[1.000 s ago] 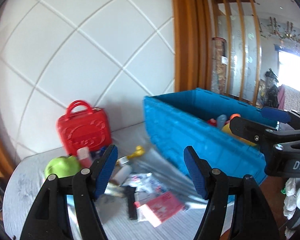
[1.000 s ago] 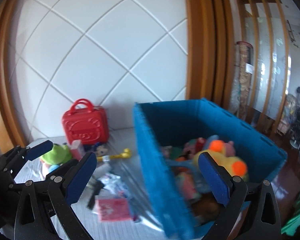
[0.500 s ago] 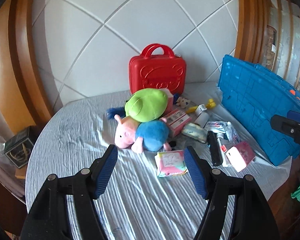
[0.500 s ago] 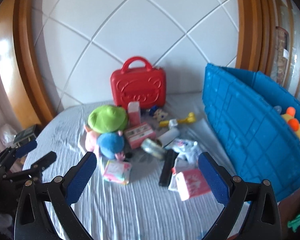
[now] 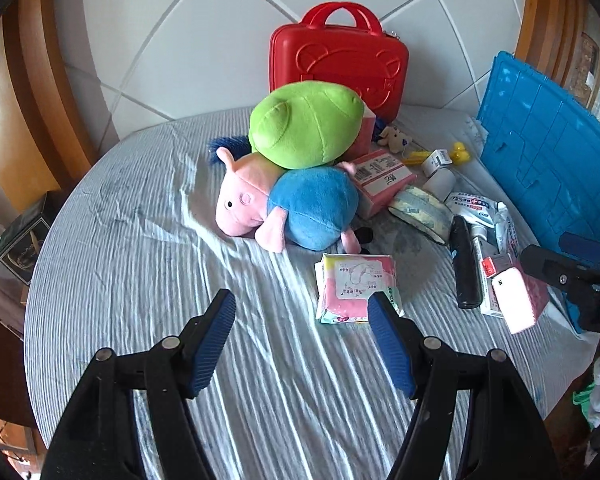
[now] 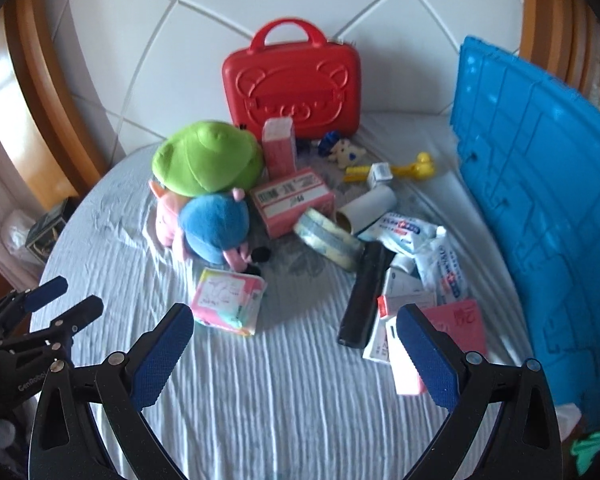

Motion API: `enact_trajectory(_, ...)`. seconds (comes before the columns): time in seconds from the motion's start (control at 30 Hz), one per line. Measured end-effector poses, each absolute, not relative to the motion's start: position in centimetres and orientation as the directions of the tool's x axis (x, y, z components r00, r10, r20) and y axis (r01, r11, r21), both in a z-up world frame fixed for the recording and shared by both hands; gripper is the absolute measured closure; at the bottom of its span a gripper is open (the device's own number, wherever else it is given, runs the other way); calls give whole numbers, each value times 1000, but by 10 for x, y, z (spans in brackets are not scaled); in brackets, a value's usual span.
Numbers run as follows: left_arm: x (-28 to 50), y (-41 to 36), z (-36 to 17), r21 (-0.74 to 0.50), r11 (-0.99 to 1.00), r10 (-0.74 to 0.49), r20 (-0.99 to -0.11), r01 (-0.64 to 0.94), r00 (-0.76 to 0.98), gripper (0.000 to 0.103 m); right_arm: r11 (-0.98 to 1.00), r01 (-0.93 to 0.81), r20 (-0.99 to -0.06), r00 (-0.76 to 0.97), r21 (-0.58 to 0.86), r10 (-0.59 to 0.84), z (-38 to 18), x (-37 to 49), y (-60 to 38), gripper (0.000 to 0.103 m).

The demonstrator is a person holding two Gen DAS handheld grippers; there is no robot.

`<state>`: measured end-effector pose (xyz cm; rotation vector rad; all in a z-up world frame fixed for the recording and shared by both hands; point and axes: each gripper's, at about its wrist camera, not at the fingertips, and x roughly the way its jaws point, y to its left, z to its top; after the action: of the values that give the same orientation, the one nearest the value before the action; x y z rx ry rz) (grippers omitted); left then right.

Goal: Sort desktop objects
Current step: 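Move the left tool to the pink Kotex pack while the right tool approaches the black roll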

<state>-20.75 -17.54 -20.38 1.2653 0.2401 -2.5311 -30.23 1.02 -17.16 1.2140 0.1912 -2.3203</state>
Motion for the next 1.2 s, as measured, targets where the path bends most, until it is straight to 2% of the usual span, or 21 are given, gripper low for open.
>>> enact_trajectory(0.37, -250, -176, -294, -36, -938, -115, -906, 346, -408, 35, -812, 575, -888, -318, 98, -332, -256, -357, -20, 0)
enact_trajectory(0.6, -260, -187, -332, -43, -939, -94, -923, 340, -374, 35, -807, 588, -927, -266, 61, -265, -307, -364, -47, 0)
enact_trajectory(0.77, -260, -208, -337, -14, -928, -135, -918, 371, -373, 35, -790, 608, -936, -228, 79, -269, -323, -355, -67, 0)
enact_trajectory(1.0, -249, -249, -315, 55, -887, -244, -898, 458, -365, 35, -729, 652, -917, -129, 208, -377, -326, -328, -103, 0)
enact_trajectory(1.1, -246, -239, -294, 35, -892, -238, -883, 450, -405, 35, -736, 640, -906, -142, 222, -398, -316, -325, -97, 0)
enact_trajectory(1.2, -250, -218, -281, -50, -894, -171, -880, 445, -443, 35, -767, 612, -901, -200, 193, -386, -298, -330, -70, 0)
